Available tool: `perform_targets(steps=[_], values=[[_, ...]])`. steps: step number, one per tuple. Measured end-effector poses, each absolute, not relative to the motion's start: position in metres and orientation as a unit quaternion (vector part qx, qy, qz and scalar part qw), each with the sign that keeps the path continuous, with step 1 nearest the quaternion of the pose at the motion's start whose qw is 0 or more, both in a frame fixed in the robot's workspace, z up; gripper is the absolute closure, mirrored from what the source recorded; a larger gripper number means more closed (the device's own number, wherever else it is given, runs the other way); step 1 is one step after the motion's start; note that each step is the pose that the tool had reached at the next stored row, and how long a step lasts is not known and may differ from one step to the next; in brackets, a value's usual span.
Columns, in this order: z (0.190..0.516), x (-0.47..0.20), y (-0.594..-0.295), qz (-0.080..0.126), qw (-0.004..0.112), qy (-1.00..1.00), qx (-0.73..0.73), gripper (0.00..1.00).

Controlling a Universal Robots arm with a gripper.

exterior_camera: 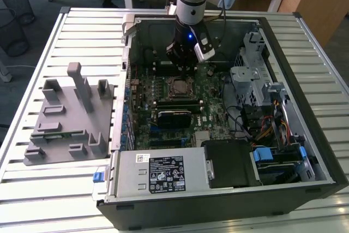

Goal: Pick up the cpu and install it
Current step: 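Install the first cpu locking lever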

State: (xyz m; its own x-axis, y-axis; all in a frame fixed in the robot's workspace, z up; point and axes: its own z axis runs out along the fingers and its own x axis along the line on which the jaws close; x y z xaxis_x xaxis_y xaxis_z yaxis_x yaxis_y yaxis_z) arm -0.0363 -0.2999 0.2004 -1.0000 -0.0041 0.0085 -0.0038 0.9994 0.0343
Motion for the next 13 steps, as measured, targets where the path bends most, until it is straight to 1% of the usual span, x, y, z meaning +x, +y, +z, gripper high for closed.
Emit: perform_targets(steps=[9,13], values=[[0.2048,-0.0360,-0.2999,-0.017,0.004,-1.000,0.002,0.89],[0.2039,-0.0354,-0.2999,-0.010,0.004,-1.000,0.002,0.89]])
